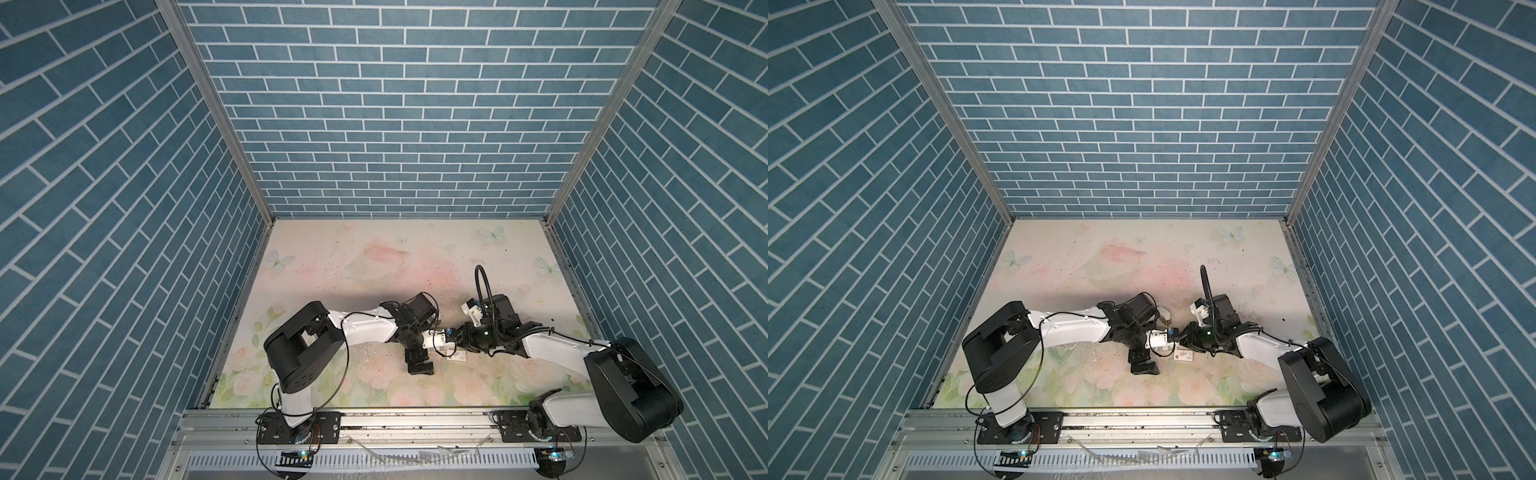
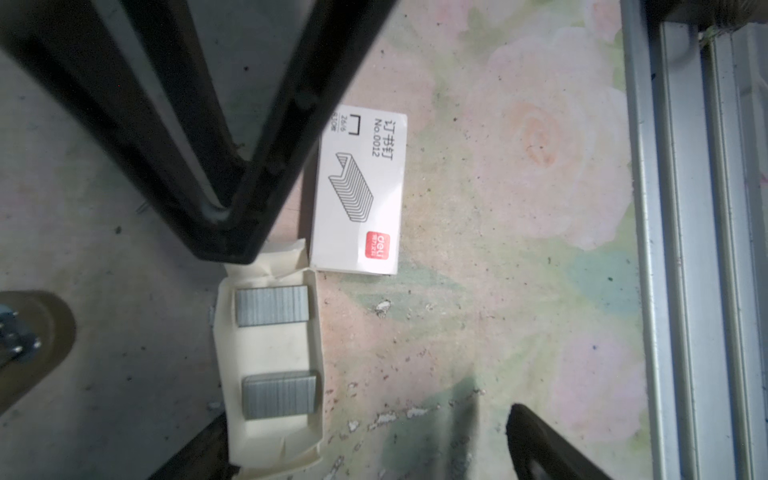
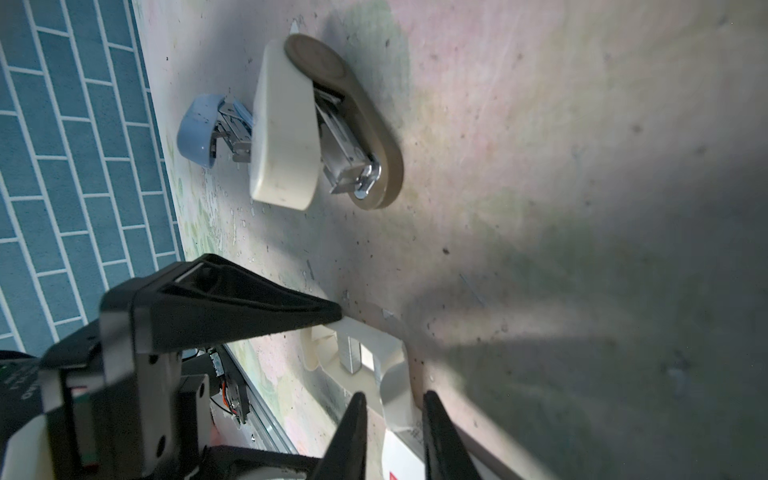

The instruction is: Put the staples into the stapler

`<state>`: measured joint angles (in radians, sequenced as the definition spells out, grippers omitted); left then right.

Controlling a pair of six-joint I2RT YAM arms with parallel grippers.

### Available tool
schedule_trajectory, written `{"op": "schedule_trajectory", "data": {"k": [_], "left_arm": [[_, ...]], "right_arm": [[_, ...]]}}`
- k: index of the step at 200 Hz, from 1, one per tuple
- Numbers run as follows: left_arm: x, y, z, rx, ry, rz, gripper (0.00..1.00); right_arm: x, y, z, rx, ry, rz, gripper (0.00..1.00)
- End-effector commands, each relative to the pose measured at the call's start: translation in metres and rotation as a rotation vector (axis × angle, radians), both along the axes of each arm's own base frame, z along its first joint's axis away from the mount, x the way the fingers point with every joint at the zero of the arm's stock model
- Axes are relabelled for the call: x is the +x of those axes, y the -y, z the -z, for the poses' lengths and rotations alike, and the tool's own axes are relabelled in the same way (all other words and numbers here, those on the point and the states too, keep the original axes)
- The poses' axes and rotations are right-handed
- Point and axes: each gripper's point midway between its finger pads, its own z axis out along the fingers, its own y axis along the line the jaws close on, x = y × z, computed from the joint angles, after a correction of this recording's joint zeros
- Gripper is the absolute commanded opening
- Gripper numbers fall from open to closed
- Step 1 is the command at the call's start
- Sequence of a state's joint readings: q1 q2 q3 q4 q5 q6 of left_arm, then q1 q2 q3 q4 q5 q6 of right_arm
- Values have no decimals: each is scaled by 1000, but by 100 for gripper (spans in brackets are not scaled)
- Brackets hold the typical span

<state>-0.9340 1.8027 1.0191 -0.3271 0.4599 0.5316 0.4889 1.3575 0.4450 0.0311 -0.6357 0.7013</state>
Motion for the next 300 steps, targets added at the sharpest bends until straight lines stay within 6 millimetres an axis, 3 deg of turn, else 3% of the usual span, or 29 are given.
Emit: {"op": "schedule_trajectory", "data": {"k": [1,38,144,238,300], "left_arm": [[-6,-18,22,94,-64,-26,100],[-6,-18,22,90,-65,-28,100],[-1,-21,23,91,-62,-52,100],[13,-29,21,98,-23,-93,100],[14,-33,10,89,-21,-81,100]], "right_arm": [[6,-5,-5,-2,33,-6,25],[5,-6,1,-19,21,-12,22],[1,5,9,-113,11,-12,0],[3,9,2,-134,43,-2,1],[7,8,-7,-126,64,4,10]]}}
